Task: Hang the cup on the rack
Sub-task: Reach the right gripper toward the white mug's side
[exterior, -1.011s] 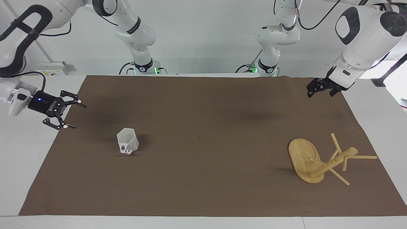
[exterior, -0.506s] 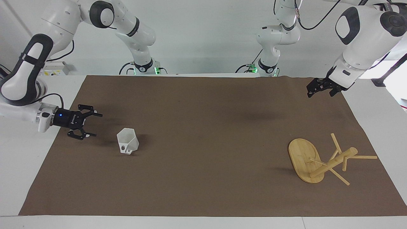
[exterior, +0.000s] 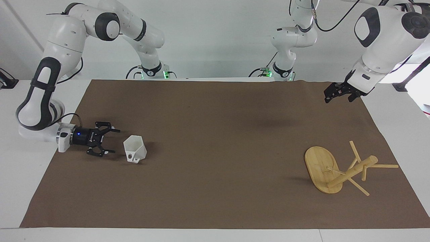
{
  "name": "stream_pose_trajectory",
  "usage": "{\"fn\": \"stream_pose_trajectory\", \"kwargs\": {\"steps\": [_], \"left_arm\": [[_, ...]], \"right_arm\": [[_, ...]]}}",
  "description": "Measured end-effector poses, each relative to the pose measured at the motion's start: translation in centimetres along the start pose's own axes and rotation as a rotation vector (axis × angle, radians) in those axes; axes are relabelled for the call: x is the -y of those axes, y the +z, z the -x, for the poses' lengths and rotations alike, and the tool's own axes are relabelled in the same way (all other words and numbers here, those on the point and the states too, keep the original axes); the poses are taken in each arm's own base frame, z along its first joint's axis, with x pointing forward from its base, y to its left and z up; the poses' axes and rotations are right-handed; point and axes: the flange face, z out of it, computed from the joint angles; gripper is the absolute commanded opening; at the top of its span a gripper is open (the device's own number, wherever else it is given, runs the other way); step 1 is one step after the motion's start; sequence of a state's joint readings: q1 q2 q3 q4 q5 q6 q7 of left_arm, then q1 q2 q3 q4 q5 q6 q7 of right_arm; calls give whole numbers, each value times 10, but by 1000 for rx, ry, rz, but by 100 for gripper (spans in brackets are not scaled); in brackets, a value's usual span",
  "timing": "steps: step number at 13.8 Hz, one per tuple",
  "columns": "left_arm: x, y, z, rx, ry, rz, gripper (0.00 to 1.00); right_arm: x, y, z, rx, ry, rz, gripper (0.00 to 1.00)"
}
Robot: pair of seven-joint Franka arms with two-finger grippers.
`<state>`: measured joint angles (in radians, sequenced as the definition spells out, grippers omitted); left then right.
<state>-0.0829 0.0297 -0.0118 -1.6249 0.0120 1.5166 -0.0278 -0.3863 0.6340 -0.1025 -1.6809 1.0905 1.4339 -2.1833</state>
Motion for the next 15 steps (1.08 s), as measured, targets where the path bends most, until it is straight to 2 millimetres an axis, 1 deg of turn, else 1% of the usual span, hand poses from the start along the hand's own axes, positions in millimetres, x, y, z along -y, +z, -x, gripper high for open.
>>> {"fn": "stream_pose_trajectory", "kwargs": {"steps": [2,4,7,10,15], "left_arm": [[0,0,0,0,0,0,100],[0,0,0,0,0,0,100],[0,0,0,0,0,0,100],[0,0,0,0,0,0,100],[0,0,0,0,0,0,100]], "right_arm": [[-5,16,-6,-6,-30,-6,100],[-8,23,-6,0,-55,-7,100],[-5,24,2,-2,-80,-5,100],[-1,30,18,-16,-98,24,100],[2,35,23,-30,-93,25,100]]}}
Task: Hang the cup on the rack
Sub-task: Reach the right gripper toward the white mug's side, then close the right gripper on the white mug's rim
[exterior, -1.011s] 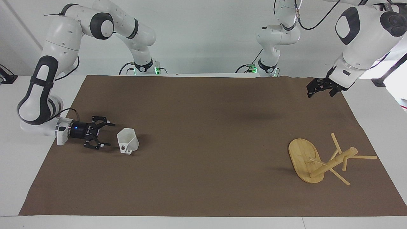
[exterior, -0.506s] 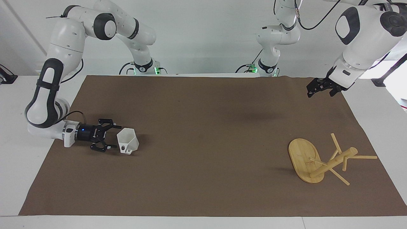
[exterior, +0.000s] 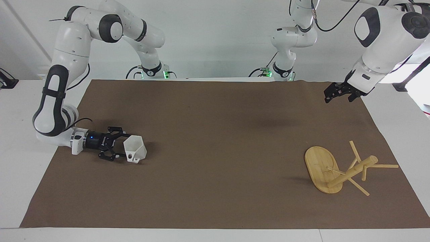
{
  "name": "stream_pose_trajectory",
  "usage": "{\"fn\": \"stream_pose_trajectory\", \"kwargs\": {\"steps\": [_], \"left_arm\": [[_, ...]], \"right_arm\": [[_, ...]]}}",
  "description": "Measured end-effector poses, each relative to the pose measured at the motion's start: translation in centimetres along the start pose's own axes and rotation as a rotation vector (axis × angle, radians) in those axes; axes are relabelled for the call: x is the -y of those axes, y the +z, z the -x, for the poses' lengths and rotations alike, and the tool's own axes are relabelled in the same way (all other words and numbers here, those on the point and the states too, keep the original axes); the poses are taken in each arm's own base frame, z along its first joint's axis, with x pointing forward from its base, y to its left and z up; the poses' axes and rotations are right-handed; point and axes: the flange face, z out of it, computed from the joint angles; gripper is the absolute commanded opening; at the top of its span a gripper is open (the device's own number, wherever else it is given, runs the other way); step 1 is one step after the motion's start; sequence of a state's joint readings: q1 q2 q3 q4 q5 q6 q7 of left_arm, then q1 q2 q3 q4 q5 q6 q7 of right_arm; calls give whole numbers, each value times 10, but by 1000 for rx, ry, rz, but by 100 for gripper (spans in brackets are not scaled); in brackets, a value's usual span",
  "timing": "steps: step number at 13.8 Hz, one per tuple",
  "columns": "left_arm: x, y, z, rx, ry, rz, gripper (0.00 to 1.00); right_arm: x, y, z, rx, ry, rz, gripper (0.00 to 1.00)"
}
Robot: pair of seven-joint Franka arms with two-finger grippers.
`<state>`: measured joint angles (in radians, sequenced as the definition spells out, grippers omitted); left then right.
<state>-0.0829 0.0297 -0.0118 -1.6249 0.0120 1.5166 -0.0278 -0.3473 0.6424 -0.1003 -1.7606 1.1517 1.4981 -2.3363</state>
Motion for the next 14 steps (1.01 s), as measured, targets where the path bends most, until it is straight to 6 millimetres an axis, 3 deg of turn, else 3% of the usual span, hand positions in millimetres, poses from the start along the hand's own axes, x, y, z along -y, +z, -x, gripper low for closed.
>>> {"fn": "stream_pose_trajectory", "kwargs": {"steps": [14], "left_arm": [[0,0,0,0,0,0,100]], "right_arm": [[3,13,4,-6,0,-10,100]]}}
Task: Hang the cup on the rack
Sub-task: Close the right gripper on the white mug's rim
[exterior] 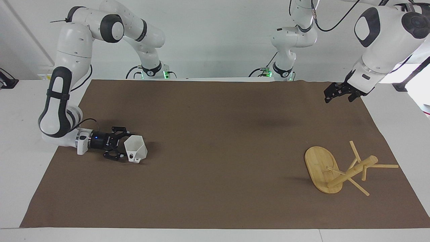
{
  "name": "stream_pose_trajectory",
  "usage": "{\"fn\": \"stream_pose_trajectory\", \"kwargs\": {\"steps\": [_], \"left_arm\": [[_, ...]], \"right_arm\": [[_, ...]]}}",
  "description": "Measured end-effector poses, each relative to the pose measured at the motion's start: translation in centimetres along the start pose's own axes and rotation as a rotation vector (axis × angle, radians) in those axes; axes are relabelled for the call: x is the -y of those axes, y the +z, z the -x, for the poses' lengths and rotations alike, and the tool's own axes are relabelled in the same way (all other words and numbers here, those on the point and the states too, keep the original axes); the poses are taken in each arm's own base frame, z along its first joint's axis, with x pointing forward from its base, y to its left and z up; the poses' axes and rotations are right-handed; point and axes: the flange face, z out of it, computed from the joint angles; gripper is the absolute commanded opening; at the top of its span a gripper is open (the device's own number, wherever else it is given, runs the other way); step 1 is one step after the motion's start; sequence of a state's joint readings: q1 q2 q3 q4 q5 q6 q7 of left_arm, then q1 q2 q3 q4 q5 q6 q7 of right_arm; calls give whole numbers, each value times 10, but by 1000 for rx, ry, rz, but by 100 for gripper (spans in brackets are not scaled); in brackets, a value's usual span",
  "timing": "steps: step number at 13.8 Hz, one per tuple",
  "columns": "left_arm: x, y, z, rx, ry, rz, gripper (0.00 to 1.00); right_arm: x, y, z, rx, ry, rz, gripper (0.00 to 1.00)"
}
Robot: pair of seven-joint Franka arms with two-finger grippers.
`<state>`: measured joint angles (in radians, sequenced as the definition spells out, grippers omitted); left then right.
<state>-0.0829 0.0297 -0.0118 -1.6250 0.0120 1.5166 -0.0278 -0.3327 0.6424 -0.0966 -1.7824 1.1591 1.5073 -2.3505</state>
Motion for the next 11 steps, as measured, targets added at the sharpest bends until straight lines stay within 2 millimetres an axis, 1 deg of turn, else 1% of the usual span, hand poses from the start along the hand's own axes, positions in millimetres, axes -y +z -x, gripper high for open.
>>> {"fn": "stream_pose_trajectory", "kwargs": {"steps": [3,11], "left_arm": [[0,0,0,0,0,0,100],[0,0,0,0,0,0,100]], "right_arm": [[0,0,0,-1,0,1,100],[-8,2,-9,-70,-11,66,100]]}}
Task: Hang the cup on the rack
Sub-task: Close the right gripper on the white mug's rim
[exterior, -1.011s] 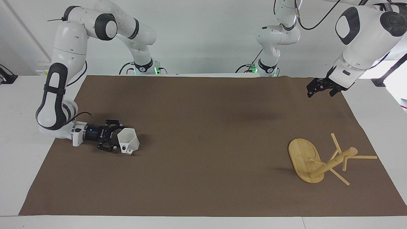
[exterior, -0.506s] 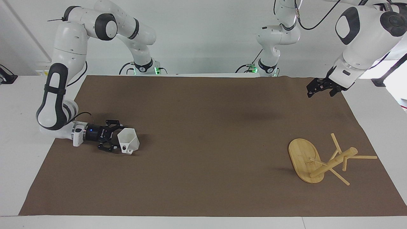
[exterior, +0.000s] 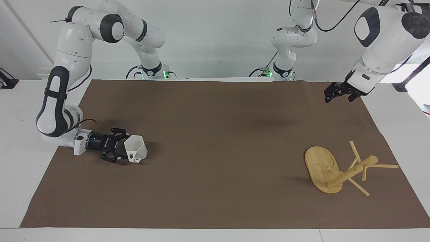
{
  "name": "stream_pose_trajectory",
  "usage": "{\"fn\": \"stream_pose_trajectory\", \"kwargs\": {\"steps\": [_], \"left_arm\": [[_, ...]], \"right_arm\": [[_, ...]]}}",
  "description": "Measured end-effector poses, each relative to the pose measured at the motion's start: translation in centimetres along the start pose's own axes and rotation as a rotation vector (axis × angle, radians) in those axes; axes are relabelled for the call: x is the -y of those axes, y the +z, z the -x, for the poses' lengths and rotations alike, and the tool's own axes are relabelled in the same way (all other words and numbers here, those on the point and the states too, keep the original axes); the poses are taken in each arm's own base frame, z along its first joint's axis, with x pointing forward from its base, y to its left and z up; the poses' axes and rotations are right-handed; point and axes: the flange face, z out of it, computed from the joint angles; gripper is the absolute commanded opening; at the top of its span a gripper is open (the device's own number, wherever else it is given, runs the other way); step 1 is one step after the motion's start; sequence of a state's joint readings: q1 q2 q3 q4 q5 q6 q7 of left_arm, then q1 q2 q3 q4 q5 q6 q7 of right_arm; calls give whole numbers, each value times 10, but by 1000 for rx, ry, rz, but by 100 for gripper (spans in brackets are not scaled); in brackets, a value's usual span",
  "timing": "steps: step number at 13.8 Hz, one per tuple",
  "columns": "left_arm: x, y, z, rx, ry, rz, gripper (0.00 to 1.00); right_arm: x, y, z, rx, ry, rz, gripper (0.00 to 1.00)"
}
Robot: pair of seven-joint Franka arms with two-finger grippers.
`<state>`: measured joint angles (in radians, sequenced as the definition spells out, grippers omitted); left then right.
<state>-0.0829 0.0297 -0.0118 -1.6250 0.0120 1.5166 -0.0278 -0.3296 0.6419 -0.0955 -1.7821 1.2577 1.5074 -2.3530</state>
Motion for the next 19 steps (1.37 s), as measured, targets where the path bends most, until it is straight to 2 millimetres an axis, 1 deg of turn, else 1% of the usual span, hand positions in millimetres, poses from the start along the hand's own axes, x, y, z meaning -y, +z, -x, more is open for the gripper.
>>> {"fn": "stream_pose_trajectory", "kwargs": {"steps": [7,10,12,16,18,19], "left_arm": [[0,0,0,0,0,0,100],[0,0,0,0,0,0,100],[0,0,0,0,0,0,100],[0,0,0,0,0,0,100],[0,0,0,0,0,0,100],[0,0,0,0,0,0,100]], "right_arm": [[-4,14,-3,-1,-12,2,100],[-1,18,4,7,-1,16,100],[2,26,8,-10,-8,21,100],[4,30,10,-13,-10,17,99],[4,30,9,-13,-11,17,88],[4,31,9,-13,-11,16,78]]}}
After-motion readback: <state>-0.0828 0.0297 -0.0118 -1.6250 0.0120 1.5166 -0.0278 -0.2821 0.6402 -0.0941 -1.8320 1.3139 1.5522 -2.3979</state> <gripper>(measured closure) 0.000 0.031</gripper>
